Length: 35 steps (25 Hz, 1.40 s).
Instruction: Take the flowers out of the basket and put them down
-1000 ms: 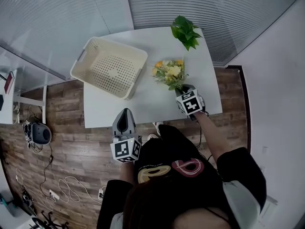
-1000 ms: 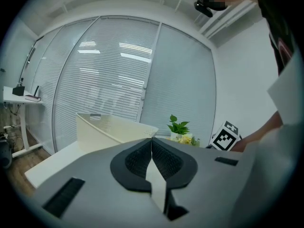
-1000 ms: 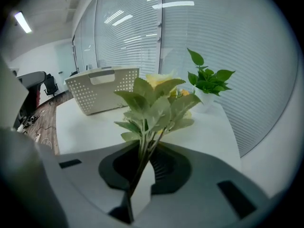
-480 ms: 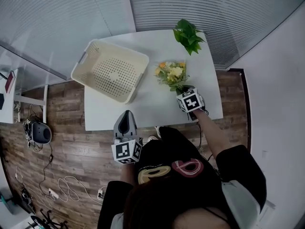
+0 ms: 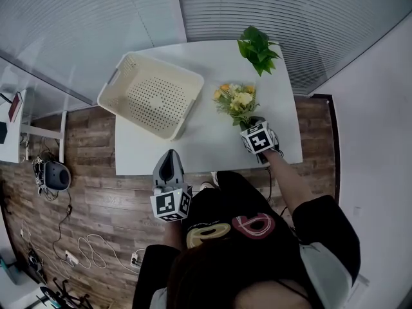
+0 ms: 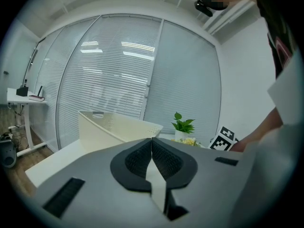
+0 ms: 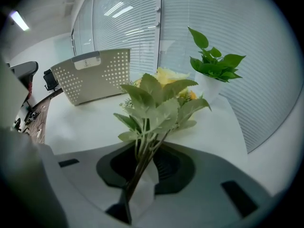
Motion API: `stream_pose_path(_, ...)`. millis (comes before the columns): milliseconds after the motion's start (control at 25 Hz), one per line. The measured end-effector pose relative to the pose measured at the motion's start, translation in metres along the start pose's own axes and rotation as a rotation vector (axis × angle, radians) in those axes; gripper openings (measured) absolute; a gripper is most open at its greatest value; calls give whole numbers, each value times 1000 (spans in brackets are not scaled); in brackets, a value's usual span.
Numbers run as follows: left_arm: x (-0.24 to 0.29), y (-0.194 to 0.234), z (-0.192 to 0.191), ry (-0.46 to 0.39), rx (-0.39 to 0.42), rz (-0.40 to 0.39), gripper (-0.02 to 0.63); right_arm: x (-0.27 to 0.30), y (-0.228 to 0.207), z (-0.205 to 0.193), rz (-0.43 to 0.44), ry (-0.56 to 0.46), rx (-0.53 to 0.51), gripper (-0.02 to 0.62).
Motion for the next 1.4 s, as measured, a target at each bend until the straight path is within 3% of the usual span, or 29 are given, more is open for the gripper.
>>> stream_pose_path(120,1,-2,-1,3,6,-4,18,-1,-1,-4,-5,2,41,100)
stream_pose_path(400,0,-5,-1,-1,21,-33,18,-7,8,-9,59,-38,137,260)
stream_pose_path(600,-3,-8,-2,-3,24,-54,18,-22,12,-5,62,-86,150,314)
stream_pose_path(880,-12,-9,-3,-10,19,-70,18,-57,17,8,34,-179,135,341)
stream_pose_path(1400,-31,-10,-1,-22,4,-97,18,-137,46,40,3,-451,103,344)
Point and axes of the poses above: the fingertips, and each gripper's own axes: x forward along the fingers, y to its left, z out of its top, the point moved 1 cm from there along -x, backward along the fingers, and after that the axes turned 13 degrees about z, right-handed, at the moved point
